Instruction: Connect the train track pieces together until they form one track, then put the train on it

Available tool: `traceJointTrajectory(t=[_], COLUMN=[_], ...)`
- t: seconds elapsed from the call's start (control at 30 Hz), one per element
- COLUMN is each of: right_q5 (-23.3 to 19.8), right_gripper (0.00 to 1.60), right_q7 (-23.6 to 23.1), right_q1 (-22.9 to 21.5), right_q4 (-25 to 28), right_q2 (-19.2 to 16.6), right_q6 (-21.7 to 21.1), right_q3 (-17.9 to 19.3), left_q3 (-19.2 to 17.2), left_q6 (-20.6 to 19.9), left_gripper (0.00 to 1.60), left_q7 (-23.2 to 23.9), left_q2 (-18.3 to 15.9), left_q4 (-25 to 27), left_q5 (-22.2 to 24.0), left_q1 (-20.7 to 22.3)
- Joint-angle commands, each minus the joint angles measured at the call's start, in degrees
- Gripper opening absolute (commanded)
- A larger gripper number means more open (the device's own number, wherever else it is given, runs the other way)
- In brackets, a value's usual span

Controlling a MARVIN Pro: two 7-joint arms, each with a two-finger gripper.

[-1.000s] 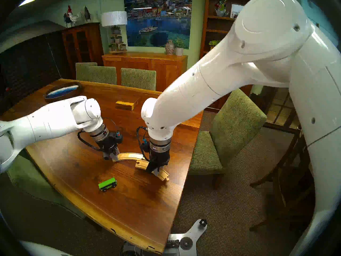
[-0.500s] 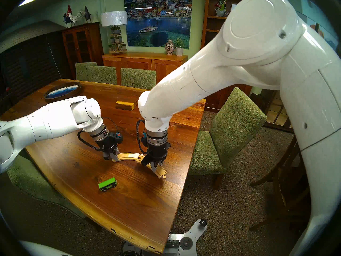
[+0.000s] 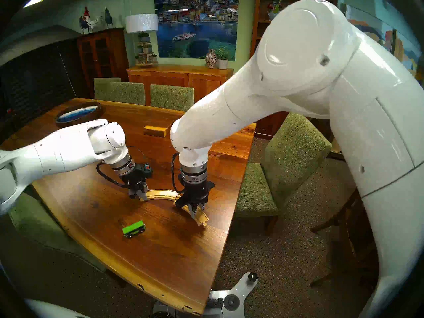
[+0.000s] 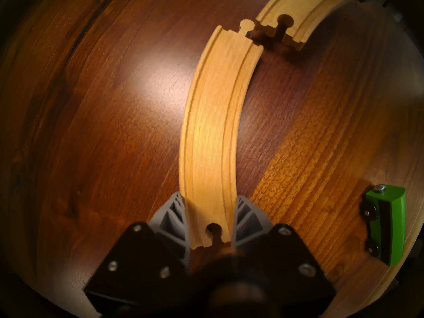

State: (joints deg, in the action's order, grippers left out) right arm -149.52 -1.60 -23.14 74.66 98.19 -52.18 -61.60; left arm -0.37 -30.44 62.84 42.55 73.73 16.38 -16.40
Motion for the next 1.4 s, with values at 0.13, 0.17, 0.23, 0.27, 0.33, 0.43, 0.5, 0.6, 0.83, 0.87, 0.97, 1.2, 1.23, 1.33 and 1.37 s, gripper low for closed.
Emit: traceJointTrajectory(t=[0.13,0.17,0.23,0.27,0.33,0.43,0.5,0.6,0.83,0.87,0.97,1.2,1.23,1.33,1.37], right_q5=[-2.36,-2.59,-2.83,-2.85,-2.57,-2.55,-2.57,-2.59,-1.92,-1.72,-1.10,1.43,1.86,3.16,3.66], right_gripper=[0.00,0.00,0.00,0.00,0.00,0.00,0.00,0.00,0.00,0.00,0.00,0.00,0.00,0.00,0.00], right_q7=[3.06,3.28,3.57,3.60,3.46,3.67,3.80,3.88,3.36,3.21,2.73,-0.03,-0.55,-1.95,-2.47], right_q1=[-3.80,-3.92,-4.09,-4.14,-4.38,-5.08,-5.49,-5.72,-5.57,-5.46,-4.99,-3.01,-2.65,-1.59,-1.30], right_q4=[3.89,4.11,4.59,4.77,5.56,6.71,7.15,7.08,5.60,5.27,3.98,0.19,-0.37,-1.99,-2.48], right_q2=[-0.59,-0.60,-0.78,-0.93,-1.67,-2.40,-2.70,-3.00,-3.42,-3.43,-3.35,-2.93,-2.88,-2.67,-2.59], right_q6=[5.08,5.36,6.05,6.29,7.27,8.06,8.29,8.24,7.61,7.45,6.78,4.68,4.34,3.62,3.33], right_q3=[0.03,-0.03,-0.11,-0.12,-0.11,-0.32,-0.43,-0.68,-1.15,-1.19,-1.25,-1.25,-1.18,-1.11,-1.09], left_q3=[-0.92,-0.92,-0.92,-0.92,-0.92,-0.92,-0.92,-0.92,-0.91,-0.91,-0.91,-0.92,-0.92,-0.92,-0.92], left_q6=[0.00,0.00,0.00,0.00,0.00,0.00,0.00,0.00,0.00,0.00,0.00,0.00,0.00,-0.01,-0.01], left_gripper=[0.00,0.00,0.00,0.00,0.00,0.00,0.00,0.00,0.00,0.00,0.00,0.00,0.00,0.00,0.00], left_q7=[-0.12,-0.12,-0.13,-0.13,-0.13,-0.13,-0.13,-0.14,-0.14,-0.14,-0.13,-0.12,-0.12,-0.12,-0.12], left_q2=[0.11,0.11,0.11,0.11,0.11,0.11,0.11,0.11,0.11,0.11,0.11,0.11,0.11,0.12,0.12], left_q4=[-0.13,-0.13,-0.13,-0.13,-0.13,-0.12,-0.12,-0.12,-0.12,-0.12,-0.12,-0.13,-0.13,-0.13,-0.13], left_q5=[-0.06,-0.06,-0.06,-0.06,-0.06,-0.06,-0.06,-0.06,-0.06,-0.06,-0.06,-0.06,-0.06,-0.06,-0.06], left_q1=[1.39,1.39,1.39,1.39,1.39,1.39,1.39,1.38,1.38,1.39,1.39,1.40,1.40,1.40,1.40])
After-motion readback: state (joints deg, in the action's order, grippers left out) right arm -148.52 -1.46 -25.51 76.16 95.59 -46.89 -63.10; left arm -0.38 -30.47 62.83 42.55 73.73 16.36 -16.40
